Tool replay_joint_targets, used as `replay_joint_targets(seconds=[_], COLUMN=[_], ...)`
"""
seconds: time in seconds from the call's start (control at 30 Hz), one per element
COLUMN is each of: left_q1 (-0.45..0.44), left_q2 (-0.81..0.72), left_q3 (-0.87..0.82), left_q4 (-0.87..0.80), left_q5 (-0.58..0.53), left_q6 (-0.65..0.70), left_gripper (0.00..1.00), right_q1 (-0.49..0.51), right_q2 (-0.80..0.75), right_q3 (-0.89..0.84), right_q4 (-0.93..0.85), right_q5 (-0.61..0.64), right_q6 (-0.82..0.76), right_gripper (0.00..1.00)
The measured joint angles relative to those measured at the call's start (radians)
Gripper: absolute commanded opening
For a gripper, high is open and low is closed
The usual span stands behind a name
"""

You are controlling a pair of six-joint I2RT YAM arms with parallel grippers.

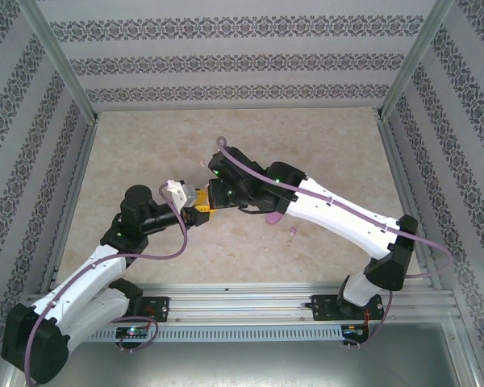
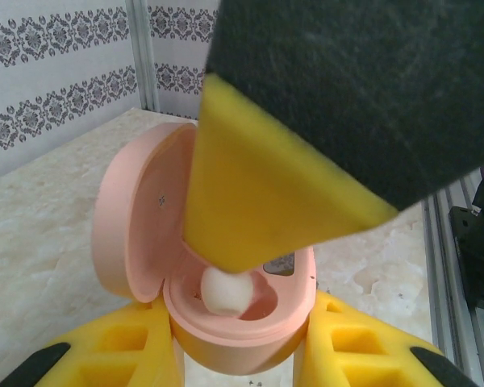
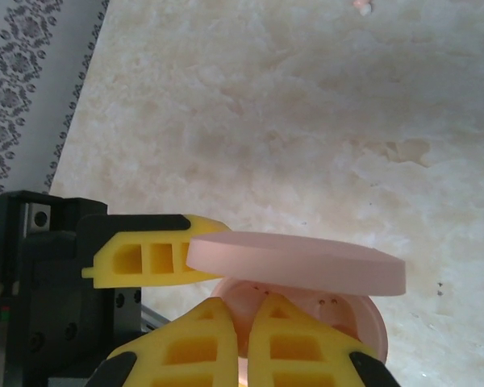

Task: Insert wireless bluetooth earbuds into charging case

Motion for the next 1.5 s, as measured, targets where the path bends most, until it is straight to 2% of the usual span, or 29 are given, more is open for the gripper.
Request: replay_joint_targets(seconds=[0.57, 0.77, 0.9, 1.3, 1.5], left_q1=[0.0, 0.0, 0.0, 0.0, 0.0], left_q2=[-0.005, -0.005, -0.005, -0.014, -0.014], left_q3=[-0.003, -0.003, -0.003, -0.003, -0.003], left_q4=[-0.006, -0.008, -0.009, -0.009, -0.009], left_q5=[0.0, -0.001, -0.004, -0.005, -0.016], left_q6=[0.0, 0.0, 0.0, 0.002, 0.003], left_gripper=[0.28, 0.29, 0.29, 0.29, 0.31], right_q1=[0.004, 0.004, 0.004, 0.004, 0.004], right_q2=[0.056, 0.08, 0.086, 0.086, 0.082], right_q3=[0.079, 0.113, 0.121, 0.124, 0.125], right_q4=[-0.094, -0.123, -0.133, -0.135, -0.125], right_q5=[0.014, 0.014, 0.013, 0.006, -0.007], right_q6=[-0.029, -0.04, -0.051, -0.052, -0.053], right_gripper=[0.04, 0.13, 0.24, 0.35, 0.35])
